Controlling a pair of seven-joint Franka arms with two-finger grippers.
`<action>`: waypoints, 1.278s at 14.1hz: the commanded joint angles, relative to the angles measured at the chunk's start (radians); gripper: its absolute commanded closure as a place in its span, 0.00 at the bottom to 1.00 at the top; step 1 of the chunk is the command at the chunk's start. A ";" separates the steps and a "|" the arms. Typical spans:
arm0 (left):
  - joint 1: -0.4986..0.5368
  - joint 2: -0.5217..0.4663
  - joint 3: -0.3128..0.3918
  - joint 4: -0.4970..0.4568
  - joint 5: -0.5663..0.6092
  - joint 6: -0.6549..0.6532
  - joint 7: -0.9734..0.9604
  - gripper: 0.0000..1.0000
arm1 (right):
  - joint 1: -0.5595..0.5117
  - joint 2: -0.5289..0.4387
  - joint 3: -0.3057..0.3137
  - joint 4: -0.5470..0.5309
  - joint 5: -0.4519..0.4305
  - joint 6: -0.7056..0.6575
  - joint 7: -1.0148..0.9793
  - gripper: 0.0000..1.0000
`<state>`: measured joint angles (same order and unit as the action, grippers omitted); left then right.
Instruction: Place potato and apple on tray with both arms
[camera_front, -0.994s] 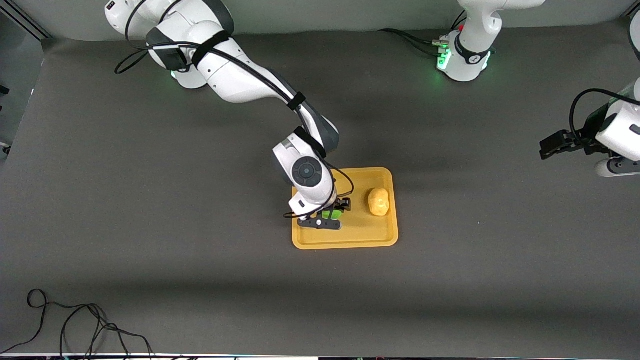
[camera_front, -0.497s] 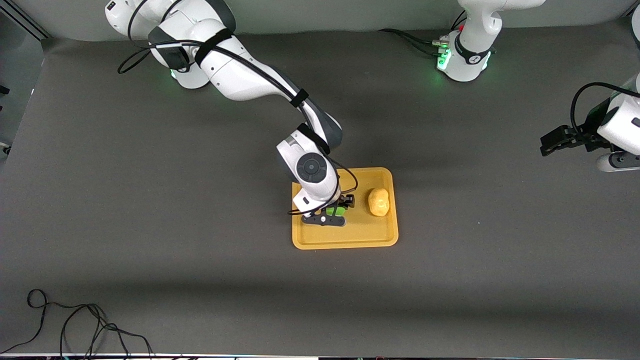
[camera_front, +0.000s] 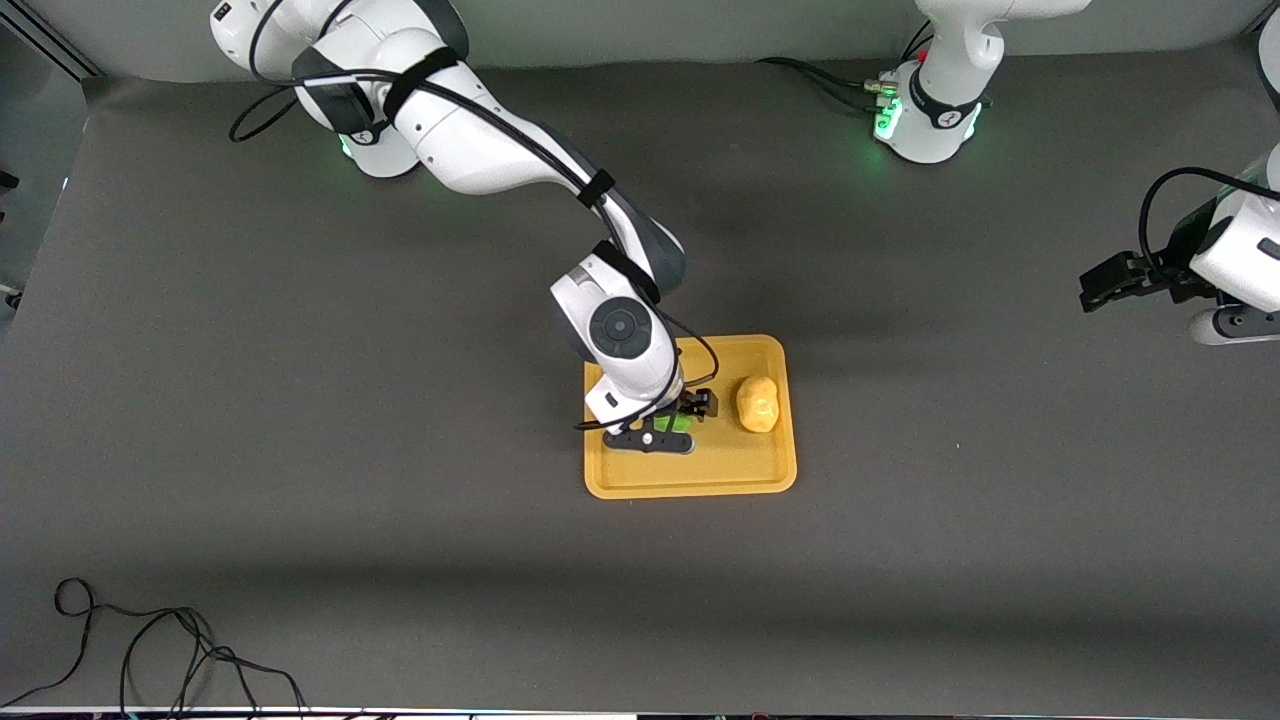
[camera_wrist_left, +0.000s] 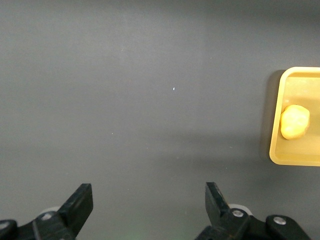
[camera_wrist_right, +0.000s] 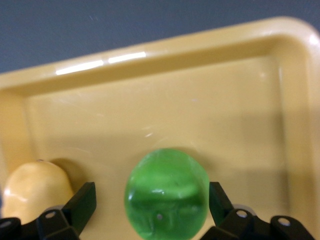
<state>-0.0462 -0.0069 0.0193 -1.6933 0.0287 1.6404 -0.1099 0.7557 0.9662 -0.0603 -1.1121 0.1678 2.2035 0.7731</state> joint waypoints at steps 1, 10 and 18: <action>-0.004 -0.022 0.001 -0.014 0.014 -0.013 0.009 0.00 | -0.033 -0.137 -0.004 -0.028 -0.021 -0.134 -0.012 0.00; -0.003 -0.035 0.001 -0.014 0.014 -0.010 0.009 0.00 | -0.291 -0.720 -0.050 -0.495 -0.022 -0.332 -0.414 0.00; 0.008 -0.035 0.011 -0.014 0.014 0.001 0.022 0.00 | -0.562 -0.909 -0.040 -0.427 -0.113 -0.623 -0.460 0.00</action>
<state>-0.0410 -0.0164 0.0275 -1.6928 0.0313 1.6414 -0.1059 0.2838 0.1210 -0.1595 -1.5379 0.0711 1.6108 0.3362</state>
